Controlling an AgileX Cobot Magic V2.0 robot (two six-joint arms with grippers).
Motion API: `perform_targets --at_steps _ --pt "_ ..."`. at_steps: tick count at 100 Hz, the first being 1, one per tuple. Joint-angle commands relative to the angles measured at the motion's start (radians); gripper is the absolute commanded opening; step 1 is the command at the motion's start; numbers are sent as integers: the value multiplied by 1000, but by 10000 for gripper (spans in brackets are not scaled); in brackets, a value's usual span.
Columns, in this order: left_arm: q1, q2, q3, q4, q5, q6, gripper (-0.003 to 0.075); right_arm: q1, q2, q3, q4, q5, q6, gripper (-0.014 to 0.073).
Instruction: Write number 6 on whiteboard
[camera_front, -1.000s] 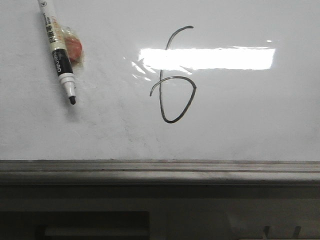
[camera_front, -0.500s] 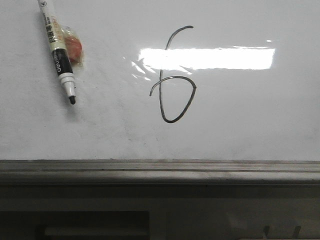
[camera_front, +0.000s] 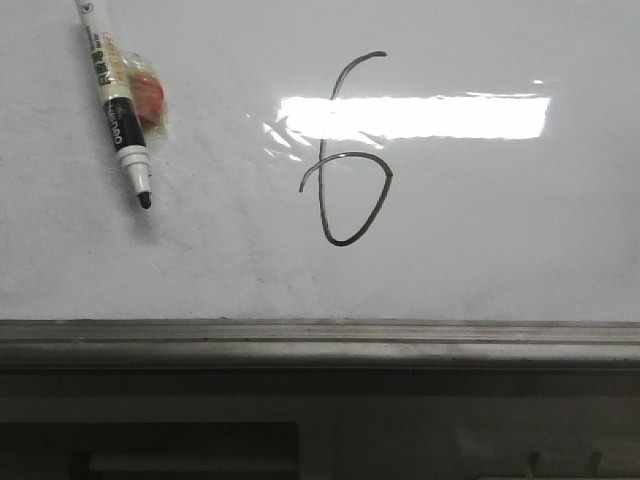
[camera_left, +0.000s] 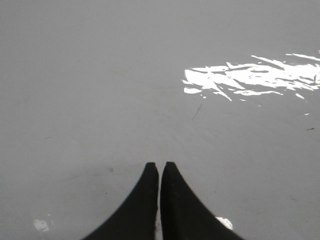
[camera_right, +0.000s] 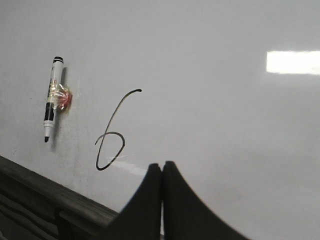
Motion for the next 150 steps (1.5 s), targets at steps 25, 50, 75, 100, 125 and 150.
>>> perform_targets --at_steps 25,50,75,100,125,150 --pt "0 -32 49 -11 -70 -11 -20 -49 -6 8 -302 -146 172 -65" --pt "0 -32 49 -11 -70 -11 -20 -247 -17 142 -602 -303 359 -65" --pt "0 -32 49 -11 -70 -11 -20 -253 -17 240 -703 -397 359 -65" --pt "0 -32 49 -11 -70 -11 -20 -253 -17 240 -703 -359 356 -65" --pt "0 -32 49 -11 -70 -11 -20 -253 -17 240 -703 -365 356 -65" --pt "0 -32 49 -11 -70 -11 -20 -253 -17 240 -703 -365 356 -65"
